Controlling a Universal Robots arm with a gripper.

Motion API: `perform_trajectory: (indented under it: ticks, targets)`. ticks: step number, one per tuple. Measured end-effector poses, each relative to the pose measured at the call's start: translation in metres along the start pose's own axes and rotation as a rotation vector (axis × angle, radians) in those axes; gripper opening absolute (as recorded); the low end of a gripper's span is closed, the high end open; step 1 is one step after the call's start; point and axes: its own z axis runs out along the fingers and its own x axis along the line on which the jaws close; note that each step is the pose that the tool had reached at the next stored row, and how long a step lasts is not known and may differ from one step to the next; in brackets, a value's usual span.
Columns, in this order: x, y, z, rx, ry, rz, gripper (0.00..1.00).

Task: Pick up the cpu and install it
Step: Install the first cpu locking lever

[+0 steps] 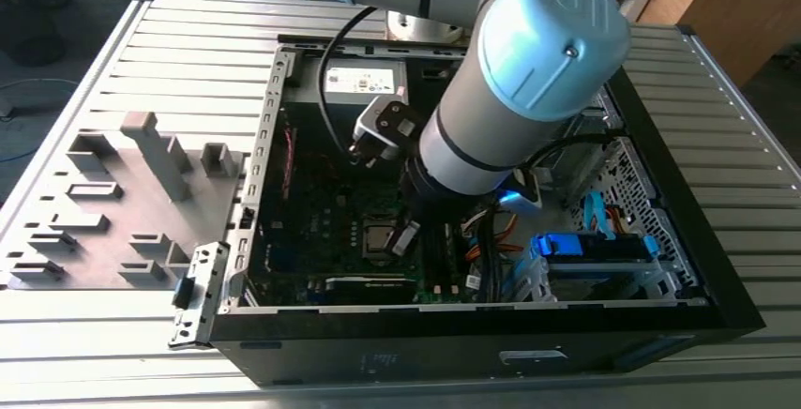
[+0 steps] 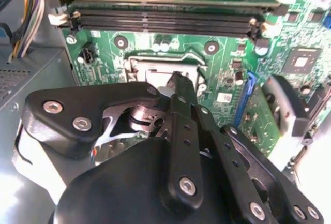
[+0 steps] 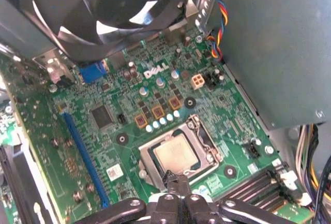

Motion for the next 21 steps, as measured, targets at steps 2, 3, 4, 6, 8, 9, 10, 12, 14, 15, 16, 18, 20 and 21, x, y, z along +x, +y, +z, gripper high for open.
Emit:
perform_trajectory:
  ticks: [2, 3, 4, 6, 8, 9, 10, 12, 14, 15, 16, 18, 20, 21]
  targets:
    - [0.0000, 0.0034, 0.0011, 0.0013, -0.0007, 0.000, 0.11]
    - [0.0001, 0.0051, 0.0016, 0.0018, -0.0010, -0.001, 0.11]
    - [0.0000, 0.0068, 0.0021, 0.0023, -0.0013, -0.001, 0.11]
    - [-0.0001, 0.0103, 0.0031, 0.0036, -0.0019, -0.001, 0.11]
    - [0.0000, 0.0142, 0.0042, 0.0048, -0.0027, -0.001, 0.11]
    - [0.0002, 0.0163, 0.0048, 0.0054, -0.0030, -0.001, 0.11]
    - [0.0005, 0.0185, 0.0052, 0.0060, -0.0033, -0.001, 0.11]
    - [0.0011, 0.0214, 0.0054, 0.0087, -0.0044, -0.002, 0.11]
    - [0.0010, 0.0233, -0.0008, 0.0103, -0.0056, -0.002, 0.11]
    - [0.0008, 0.0257, -0.0111, 0.0105, -0.0057, -0.002, 0.11]
    - [0.0008, 0.0262, -0.0132, 0.0109, -0.0060, -0.002, 0.11]
    - [0.0007, 0.0269, -0.0159, 0.0111, -0.0060, -0.002, 0.11]
    - [0.0007, 0.0269, -0.0161, 0.0111, -0.0063, -0.002, 0.11]
    - [0.0007, 0.0269, -0.0161, 0.0116, -0.0065, -0.002, 0.11]
